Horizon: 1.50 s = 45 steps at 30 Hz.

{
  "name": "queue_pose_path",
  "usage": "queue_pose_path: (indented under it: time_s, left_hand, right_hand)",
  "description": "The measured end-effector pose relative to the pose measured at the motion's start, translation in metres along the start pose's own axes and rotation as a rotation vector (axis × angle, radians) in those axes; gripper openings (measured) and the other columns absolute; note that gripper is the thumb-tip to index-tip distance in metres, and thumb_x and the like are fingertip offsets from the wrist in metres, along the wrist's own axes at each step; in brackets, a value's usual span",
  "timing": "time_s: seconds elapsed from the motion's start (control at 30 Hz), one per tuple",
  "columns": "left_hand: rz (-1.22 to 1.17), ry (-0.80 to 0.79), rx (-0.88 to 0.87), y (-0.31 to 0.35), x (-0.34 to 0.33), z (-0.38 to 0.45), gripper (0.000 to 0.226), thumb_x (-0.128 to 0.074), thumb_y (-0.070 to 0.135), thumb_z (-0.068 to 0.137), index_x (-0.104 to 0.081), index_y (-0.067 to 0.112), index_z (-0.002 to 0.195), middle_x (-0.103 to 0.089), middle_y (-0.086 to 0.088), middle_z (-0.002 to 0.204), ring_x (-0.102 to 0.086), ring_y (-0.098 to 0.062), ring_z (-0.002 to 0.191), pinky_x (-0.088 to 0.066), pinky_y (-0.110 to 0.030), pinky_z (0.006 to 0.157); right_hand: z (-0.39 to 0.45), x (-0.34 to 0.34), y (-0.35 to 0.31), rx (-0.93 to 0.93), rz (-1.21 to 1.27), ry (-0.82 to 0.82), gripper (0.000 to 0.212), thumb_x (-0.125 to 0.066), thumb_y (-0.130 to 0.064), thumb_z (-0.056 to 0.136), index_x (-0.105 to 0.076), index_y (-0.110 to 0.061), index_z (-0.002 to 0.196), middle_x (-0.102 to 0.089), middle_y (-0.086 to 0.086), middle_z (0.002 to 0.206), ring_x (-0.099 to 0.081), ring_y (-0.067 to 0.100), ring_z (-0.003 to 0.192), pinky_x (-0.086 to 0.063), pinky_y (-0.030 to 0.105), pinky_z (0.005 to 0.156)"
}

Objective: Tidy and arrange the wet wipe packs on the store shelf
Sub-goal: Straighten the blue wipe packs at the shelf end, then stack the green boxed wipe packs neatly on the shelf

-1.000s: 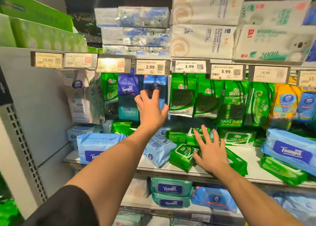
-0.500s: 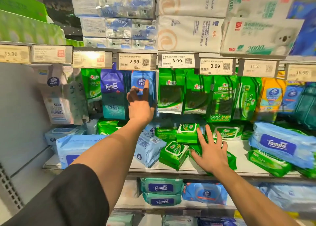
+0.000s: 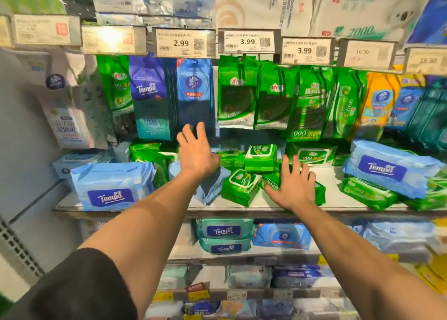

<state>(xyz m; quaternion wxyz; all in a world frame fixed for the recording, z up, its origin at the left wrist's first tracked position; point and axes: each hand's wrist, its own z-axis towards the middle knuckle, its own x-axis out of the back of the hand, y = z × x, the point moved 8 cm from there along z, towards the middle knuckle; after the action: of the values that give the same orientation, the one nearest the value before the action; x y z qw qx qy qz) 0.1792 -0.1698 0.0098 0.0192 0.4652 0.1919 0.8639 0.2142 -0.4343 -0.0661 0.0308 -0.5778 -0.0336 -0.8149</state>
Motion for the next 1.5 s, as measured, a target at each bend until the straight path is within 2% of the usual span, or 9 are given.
queue_pose_path:
  time_s: [0.2, 0.37, 0.5, 0.6, 0.87, 1.0, 1.13, 1.33, 1.5]
  left_hand:
    - [0.144, -0.174, -0.169, 0.024, -0.043, -0.037, 0.077, -0.066, 0.041, 0.078, -0.028, 0.016, 0.14, -0.027, -0.016, 0.14, -0.024, -0.039, 0.131, -0.037, -0.051, 0.101]
    - [0.105, -0.168, -0.151, 0.063, -0.058, -0.033, 0.068, -0.066, 0.047, 0.076, -0.036, 0.017, 0.129, -0.035, -0.012, 0.127, -0.035, -0.035, 0.121, -0.036, -0.048, 0.098]
    - [0.06, -0.203, -0.108, 0.088, -0.076, -0.032, 0.072, -0.065, 0.052, 0.076, -0.035, 0.016, 0.131, -0.037, -0.012, 0.128, -0.036, -0.035, 0.122, -0.035, -0.049, 0.1]
    - [0.031, -0.256, -0.059, 0.1, -0.093, -0.043, 0.079, -0.065, 0.054, 0.076, -0.031, 0.013, 0.134, -0.038, -0.013, 0.13, -0.037, -0.035, 0.122, -0.035, -0.05, 0.101]
    - [-0.089, -0.303, 0.009, 0.096, -0.095, -0.049, 0.092, -0.073, 0.05, 0.07, -0.022, 0.021, 0.14, -0.039, -0.013, 0.13, -0.039, -0.036, 0.122, -0.036, -0.051, 0.103]
    - [-0.191, -0.341, -0.029, 0.114, -0.09, -0.042, 0.107, -0.073, 0.06, 0.065, -0.014, 0.027, 0.147, -0.039, -0.016, 0.136, -0.043, -0.038, 0.124, -0.036, -0.05, 0.106]
    - [-0.485, -0.416, 0.167, 0.14, -0.096, -0.035, 0.111, -0.077, 0.069, 0.061, -0.018, 0.02, 0.141, -0.041, -0.02, 0.14, -0.046, -0.039, 0.125, -0.04, -0.052, 0.105]
    - [-0.321, -0.424, 0.165, 0.147, -0.102, -0.029, 0.089, -0.082, 0.051, 0.065, -0.029, 0.01, 0.125, -0.061, -0.014, 0.112, -0.061, -0.034, 0.101, -0.054, -0.045, 0.087]
    - [-0.338, -0.316, 0.149, 0.147, -0.093, -0.018, 0.087, -0.079, 0.048, 0.061, -0.038, 0.01, 0.127, -0.061, -0.01, 0.106, -0.059, -0.029, 0.098, -0.054, -0.042, 0.085]
  right_hand:
    - [0.001, -0.001, 0.001, 0.017, 0.043, -0.042, 0.11, -0.049, -0.077, 0.076, -0.004, -0.015, 0.156, -0.015, 0.016, 0.16, -0.026, 0.038, 0.139, -0.024, 0.049, 0.111]
    - [0.011, -0.002, 0.016, 0.011, 0.195, -0.118, 0.122, -0.057, -0.079, 0.069, 0.004, -0.019, 0.155, -0.011, 0.015, 0.16, -0.023, 0.038, 0.141, -0.021, 0.048, 0.112]
    - [0.016, -0.014, 0.045, -0.034, 0.237, -0.28, 0.133, -0.063, -0.083, 0.058, 0.003, -0.021, 0.155, -0.025, 0.016, 0.155, -0.031, 0.037, 0.138, -0.026, 0.049, 0.109]
    - [0.021, -0.022, 0.053, -0.042, 0.23, -0.39, 0.132, -0.074, -0.073, 0.056, -0.004, -0.021, 0.155, -0.032, 0.016, 0.151, -0.033, 0.037, 0.137, -0.03, 0.049, 0.107]
    - [0.026, -0.022, 0.071, -0.001, 0.307, -0.421, 0.127, -0.08, -0.06, 0.058, -0.008, -0.024, 0.156, -0.032, 0.016, 0.151, -0.034, 0.038, 0.137, -0.032, 0.047, 0.108]
    - [0.021, -0.018, 0.075, -0.013, 0.328, -0.415, 0.129, -0.082, -0.058, 0.056, -0.005, -0.027, 0.155, -0.033, 0.018, 0.149, -0.035, 0.039, 0.135, -0.032, 0.048, 0.107]
    - [0.017, -0.009, 0.089, -0.039, 0.337, -0.394, 0.131, -0.084, -0.055, 0.055, -0.003, -0.03, 0.155, -0.032, 0.016, 0.148, -0.032, 0.037, 0.136, -0.027, 0.048, 0.108]
    - [0.019, -0.004, 0.128, -0.031, 0.304, -0.387, 0.13, -0.084, -0.056, 0.056, -0.004, -0.03, 0.155, -0.036, 0.013, 0.148, -0.032, 0.035, 0.138, -0.02, 0.054, 0.113]
    - [0.04, -0.013, 0.144, 0.033, 0.257, -0.466, 0.133, -0.085, -0.05, 0.056, 0.0, -0.028, 0.156, -0.033, 0.016, 0.152, -0.031, 0.035, 0.14, -0.022, 0.048, 0.114]
